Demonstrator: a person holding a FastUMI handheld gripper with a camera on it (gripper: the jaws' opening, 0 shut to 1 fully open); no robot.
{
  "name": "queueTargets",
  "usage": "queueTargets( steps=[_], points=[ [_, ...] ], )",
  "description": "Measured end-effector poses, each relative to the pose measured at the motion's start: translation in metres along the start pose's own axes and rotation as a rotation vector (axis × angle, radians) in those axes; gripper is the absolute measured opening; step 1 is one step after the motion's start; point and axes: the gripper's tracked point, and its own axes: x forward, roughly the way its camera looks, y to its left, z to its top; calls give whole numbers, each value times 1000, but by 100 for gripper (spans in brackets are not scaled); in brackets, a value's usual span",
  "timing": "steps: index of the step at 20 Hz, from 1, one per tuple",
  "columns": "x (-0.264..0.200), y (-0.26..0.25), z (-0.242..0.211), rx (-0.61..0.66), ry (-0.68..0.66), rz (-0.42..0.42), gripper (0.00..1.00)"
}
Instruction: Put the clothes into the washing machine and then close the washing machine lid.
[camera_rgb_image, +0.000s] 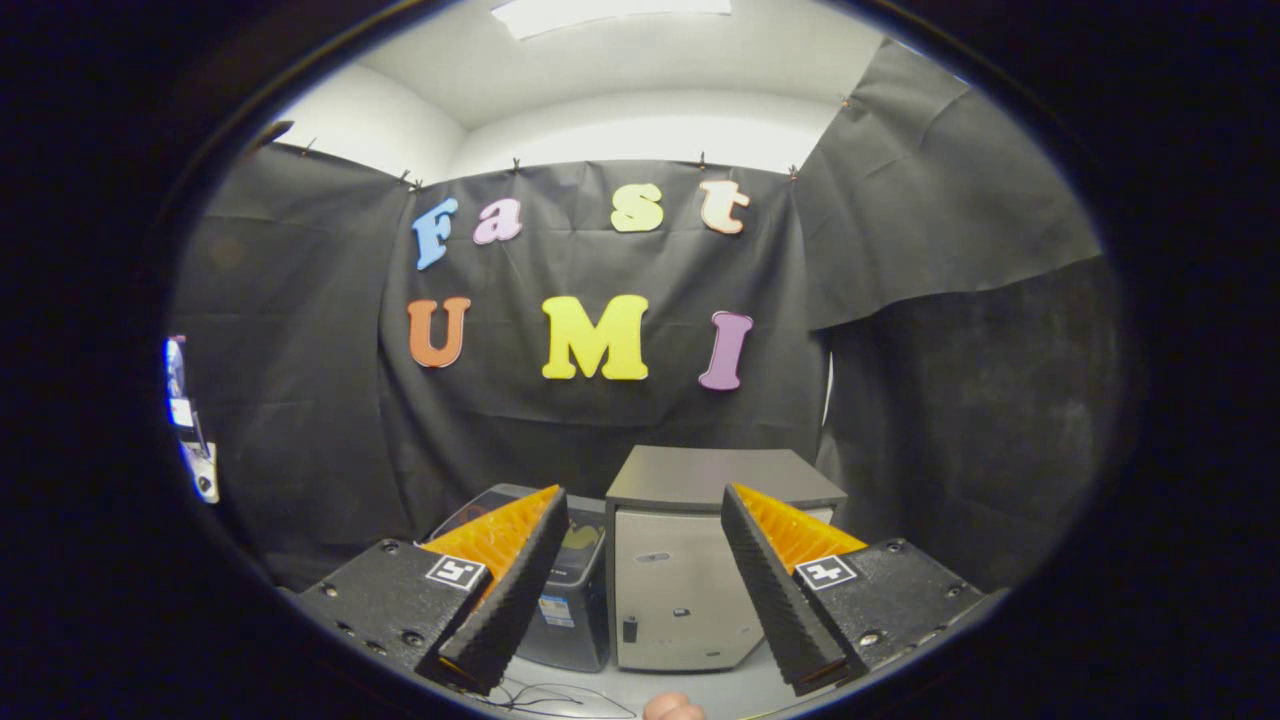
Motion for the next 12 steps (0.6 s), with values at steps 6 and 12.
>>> queueTargets(
  steps=[6,12],
  points=[
    [3,-2,0,3,3,-2,98],
    [6,-4,0,6,4,-4,98]
  ],
)
